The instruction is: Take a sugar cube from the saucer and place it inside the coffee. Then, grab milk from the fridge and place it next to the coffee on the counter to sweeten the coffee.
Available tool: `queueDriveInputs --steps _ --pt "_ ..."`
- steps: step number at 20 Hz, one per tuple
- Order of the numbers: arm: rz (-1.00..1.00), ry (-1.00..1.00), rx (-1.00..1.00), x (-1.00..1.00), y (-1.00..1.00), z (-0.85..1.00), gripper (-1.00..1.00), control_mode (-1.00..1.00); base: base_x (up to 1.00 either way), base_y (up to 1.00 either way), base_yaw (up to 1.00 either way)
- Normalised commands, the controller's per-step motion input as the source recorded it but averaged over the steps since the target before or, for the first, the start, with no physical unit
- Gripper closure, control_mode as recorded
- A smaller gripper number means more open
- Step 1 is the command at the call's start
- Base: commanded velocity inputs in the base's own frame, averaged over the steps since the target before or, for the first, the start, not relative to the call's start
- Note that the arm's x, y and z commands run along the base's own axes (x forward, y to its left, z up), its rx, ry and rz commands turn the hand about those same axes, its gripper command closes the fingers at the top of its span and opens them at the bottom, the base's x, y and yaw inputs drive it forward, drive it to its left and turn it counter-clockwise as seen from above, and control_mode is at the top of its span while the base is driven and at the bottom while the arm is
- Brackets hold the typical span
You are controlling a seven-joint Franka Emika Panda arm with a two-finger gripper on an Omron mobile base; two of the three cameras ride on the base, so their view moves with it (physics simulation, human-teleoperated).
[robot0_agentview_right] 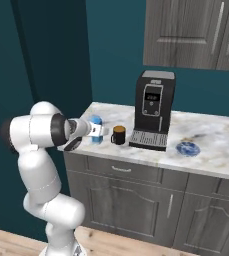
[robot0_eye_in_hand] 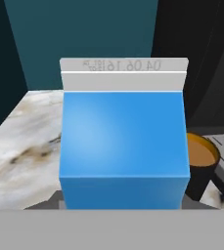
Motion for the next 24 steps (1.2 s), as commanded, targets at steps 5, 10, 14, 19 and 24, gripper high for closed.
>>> queueDriveInputs --steps 5,10,14,19,24 --pt "0.0 0.0 0.0 0.0 -0.07 -0.01 1.0 -1.0 0.0 0.0 0.0" --pt "0.0 0.0 0.0 0.01 0.02 -0.02 -1.0 -1.0 0.0 0.0 0.0" --pt "0.0 0.0 0.0 0.0 0.0 0.0 -1.0 -1.0 0.0 0.0 0.0" --pt "0.0 0.0 0.0 -0.2 0.0 0.0 -1.0 -1.0 0.0 0.0 0.0" --pt "0.0 0.0 0.0 -0.46 0.0 0.0 -1.0 -1.0 0.0 0.0 0.0"
